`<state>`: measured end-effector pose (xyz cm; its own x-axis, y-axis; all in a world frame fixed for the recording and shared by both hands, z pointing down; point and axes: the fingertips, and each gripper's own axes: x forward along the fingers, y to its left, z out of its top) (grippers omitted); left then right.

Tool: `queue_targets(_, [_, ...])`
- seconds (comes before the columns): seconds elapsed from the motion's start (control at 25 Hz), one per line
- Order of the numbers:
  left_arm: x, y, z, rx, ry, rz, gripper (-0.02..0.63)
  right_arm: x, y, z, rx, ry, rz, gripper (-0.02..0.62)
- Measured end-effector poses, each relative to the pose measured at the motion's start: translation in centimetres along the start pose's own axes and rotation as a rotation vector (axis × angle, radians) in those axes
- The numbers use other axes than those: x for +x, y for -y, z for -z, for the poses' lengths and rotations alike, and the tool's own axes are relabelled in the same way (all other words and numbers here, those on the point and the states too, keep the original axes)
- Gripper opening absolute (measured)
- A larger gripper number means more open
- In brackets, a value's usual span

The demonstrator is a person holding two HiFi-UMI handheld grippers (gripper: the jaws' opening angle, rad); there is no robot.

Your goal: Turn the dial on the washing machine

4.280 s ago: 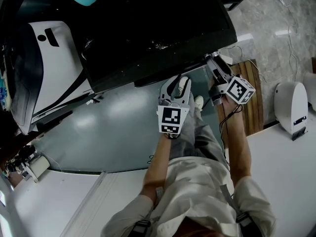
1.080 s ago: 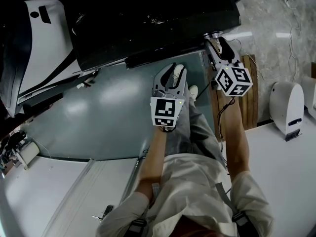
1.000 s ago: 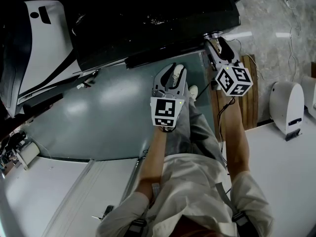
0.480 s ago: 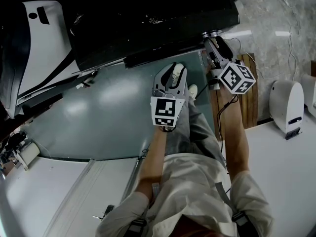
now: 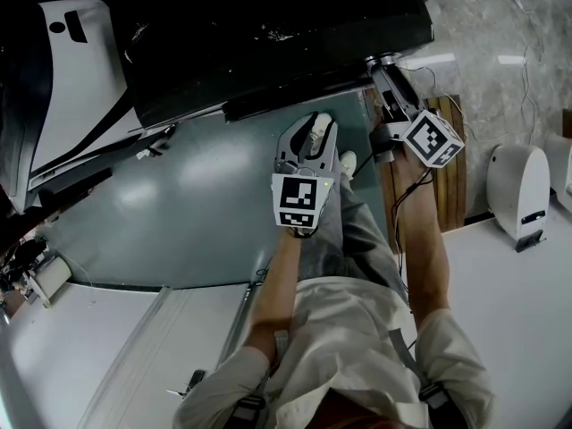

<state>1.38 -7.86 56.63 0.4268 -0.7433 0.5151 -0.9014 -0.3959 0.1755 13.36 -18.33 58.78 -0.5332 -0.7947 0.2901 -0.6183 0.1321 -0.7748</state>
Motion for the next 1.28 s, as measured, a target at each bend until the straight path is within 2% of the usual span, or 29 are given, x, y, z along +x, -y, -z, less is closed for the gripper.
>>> queue_targets(0.16, [0.0, 0.1, -0.1, -0.004, 0.002, 0.001, 0.127, -0.1, 0.0, 0.0, 0.002, 0.000, 0.000, 0.258])
queue_targets(0.32, [-0.1, 0.1, -0.1, -0.002, 0.005, -0.002, 0.127, -0.2, 0.0, -0.3, -0.046, 0.003, 0.019, 0.264])
queue_targets(0.44, [-0.2, -0.1, -0.2, 0.000, 0.010, -0.008, 0.127, -0.5, -0.2, -0.4, -0.124, -0.004, 0.039, 0.263])
queue_targets(0.76, [-0.9, -0.3, -0.2, 0.012, 0.024, -0.023, 0.127, -2.8, -0.7, 0.8, -0.325, -0.041, 0.072, 0.201])
queue_targets(1.08, [-2.1, -0.4, -0.3, 0.025, 0.041, -0.042, 0.127, -5.3, -3.8, 3.2, -0.658, -0.128, 0.062, 0.196])
queue_targets(1.28, [-2.8, -0.4, -0.1, 0.032, 0.052, -0.053, 0.127, -6.6, -4.7, 4.7, -0.720, -0.147, 0.060, 0.196])
